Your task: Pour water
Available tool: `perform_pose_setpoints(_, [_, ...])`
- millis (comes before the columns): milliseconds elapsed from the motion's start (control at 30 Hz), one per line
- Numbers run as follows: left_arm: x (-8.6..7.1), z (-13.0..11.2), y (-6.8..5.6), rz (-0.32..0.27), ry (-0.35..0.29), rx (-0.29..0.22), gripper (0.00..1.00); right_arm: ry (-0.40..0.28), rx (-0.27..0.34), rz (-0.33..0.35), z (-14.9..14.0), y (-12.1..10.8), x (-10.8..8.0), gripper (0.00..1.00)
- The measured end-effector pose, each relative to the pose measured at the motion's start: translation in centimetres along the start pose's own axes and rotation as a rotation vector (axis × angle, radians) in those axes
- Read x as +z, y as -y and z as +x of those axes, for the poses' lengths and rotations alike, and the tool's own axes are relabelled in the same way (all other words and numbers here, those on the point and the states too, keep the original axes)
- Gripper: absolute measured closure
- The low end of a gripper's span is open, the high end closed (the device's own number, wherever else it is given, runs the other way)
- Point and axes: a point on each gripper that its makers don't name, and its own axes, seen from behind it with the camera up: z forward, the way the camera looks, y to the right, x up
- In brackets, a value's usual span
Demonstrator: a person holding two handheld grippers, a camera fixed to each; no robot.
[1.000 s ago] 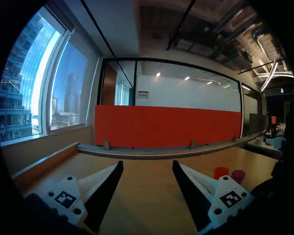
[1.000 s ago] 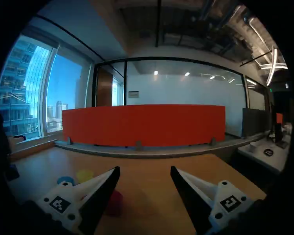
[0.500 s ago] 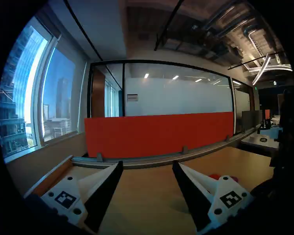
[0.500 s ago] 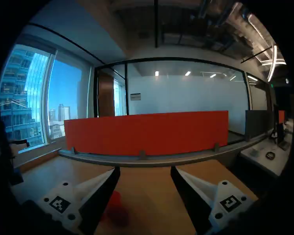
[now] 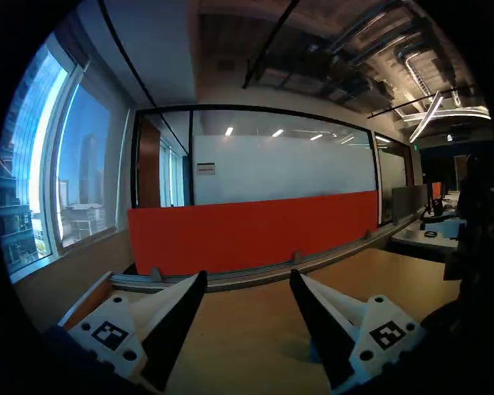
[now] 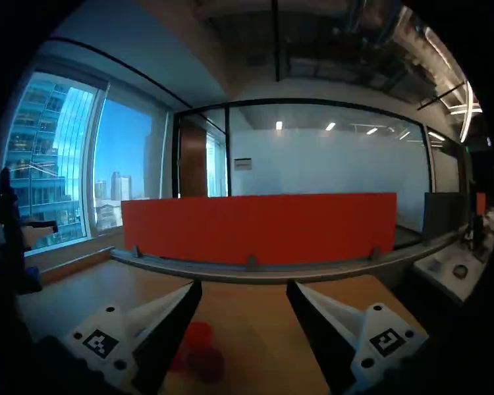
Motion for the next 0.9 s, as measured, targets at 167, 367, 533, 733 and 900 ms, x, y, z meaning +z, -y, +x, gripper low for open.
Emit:
perform_pose_setpoints(167, [-0.2, 0.0, -1.4, -0.083, 0.006, -0.004, 0.07, -0.006, -0.031, 0.09, 0.4, 1.8, -0.6, 0.01])
perform_pose_setpoints(367, [-0.4, 0.1, -3.1, -0.177, 0.014, -0.034, 0.07, -0.003, -0.033, 0.211, 1.0, 4.6, -1.3, 0.01])
perform_pose_setpoints(533, [-0.6, 0.4, -4.1, -0.235, 0.012, -0.038, 0.07, -0.017, -0.024, 0.294, 2.0, 6.6, -1.8, 0.01])
perform_pose_setpoints(733, [-0.6, 0.4, -5.0, -0.288, 0.016, -0.045, 0.07, -0.015, -0.023, 0.355, 2.4, 8.1, -2.3, 0.01])
perform_pose_setpoints(900, [-0.5, -0.2, -5.7, -0.329, 0.039, -0.029, 0.07, 0.015, -0.032, 0.413, 1.9, 9.2, -2.7, 0.0])
